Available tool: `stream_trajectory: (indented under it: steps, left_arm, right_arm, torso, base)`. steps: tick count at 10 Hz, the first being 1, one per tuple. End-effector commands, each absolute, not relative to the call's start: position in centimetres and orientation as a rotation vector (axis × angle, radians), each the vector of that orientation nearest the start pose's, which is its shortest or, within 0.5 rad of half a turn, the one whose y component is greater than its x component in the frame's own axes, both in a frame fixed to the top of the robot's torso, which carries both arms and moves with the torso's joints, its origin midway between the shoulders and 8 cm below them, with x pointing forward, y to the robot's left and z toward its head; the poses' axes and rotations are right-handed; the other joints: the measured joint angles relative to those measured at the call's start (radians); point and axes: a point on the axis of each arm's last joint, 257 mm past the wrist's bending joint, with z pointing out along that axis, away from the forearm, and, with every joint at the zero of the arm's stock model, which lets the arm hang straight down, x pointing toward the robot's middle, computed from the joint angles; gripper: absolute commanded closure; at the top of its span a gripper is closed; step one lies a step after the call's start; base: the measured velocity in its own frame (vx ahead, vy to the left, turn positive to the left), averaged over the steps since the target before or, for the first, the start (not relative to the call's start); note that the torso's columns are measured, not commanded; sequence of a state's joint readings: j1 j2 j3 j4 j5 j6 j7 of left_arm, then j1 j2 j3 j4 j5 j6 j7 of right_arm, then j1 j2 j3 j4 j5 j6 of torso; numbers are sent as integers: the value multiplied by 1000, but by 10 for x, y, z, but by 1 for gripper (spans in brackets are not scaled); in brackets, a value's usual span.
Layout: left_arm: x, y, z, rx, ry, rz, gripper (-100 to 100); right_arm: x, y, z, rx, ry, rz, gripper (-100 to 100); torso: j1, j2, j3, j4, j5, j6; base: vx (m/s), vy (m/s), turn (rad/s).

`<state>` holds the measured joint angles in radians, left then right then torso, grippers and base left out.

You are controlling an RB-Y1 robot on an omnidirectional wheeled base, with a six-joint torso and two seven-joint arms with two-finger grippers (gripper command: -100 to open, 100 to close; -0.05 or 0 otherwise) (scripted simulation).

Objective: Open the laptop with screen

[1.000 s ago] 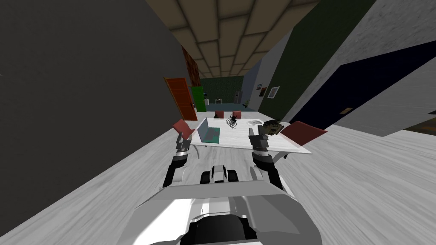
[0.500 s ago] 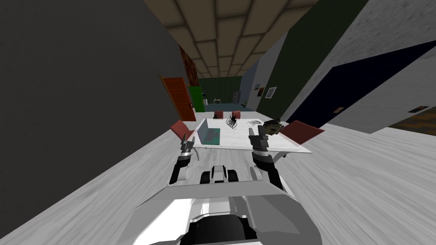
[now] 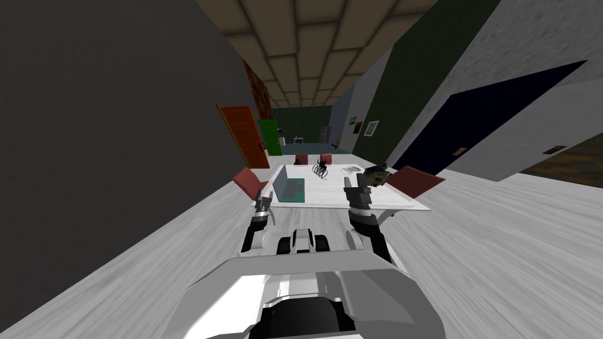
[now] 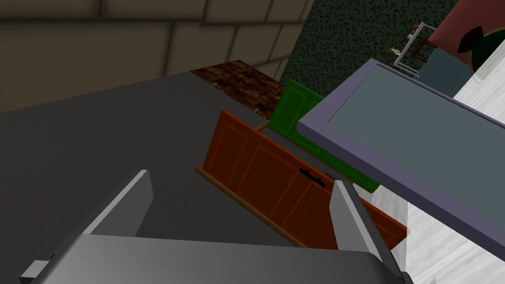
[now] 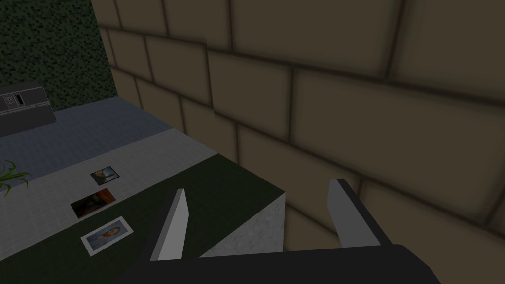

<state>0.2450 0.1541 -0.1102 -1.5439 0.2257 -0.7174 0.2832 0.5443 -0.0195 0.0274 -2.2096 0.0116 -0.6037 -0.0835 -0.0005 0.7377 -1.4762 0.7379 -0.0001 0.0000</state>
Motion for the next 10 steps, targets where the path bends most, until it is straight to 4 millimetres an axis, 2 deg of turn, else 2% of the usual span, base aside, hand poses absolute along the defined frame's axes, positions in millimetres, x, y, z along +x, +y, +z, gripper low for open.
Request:
stream_trajectory:
  steps: [1, 7, 9, 10]
  left_arm:
    - [438, 259, -202, -1140, 701, -1694, -100]
    - [445, 236, -236, -1250, 661, -1740, -100]
    - [447, 222, -244, -1294, 629, -1762, -100]
    - [445, 229, -238, -1272, 635, -1753, -100]
  right_arm:
    - [337, -272, -2, 678, 619, 1386, 0]
    - [337, -272, -2, 678, 619, 1386, 0]
    - [337, -272, -2, 678, 619, 1386, 0]
    - [337, -272, -2, 678, 619, 1386, 0]
  torso:
    - [0, 0, 0, 0, 0, 0]
    - [0, 0, 0, 0, 0, 1]
    - [-1, -7, -4, -3, 1, 4]
    - [-1, -9, -5, -4, 1, 4]
  base:
    - [36, 41, -51]
    - [35, 45, -37]
    - [20, 30, -23]
    - [2, 15, 0]
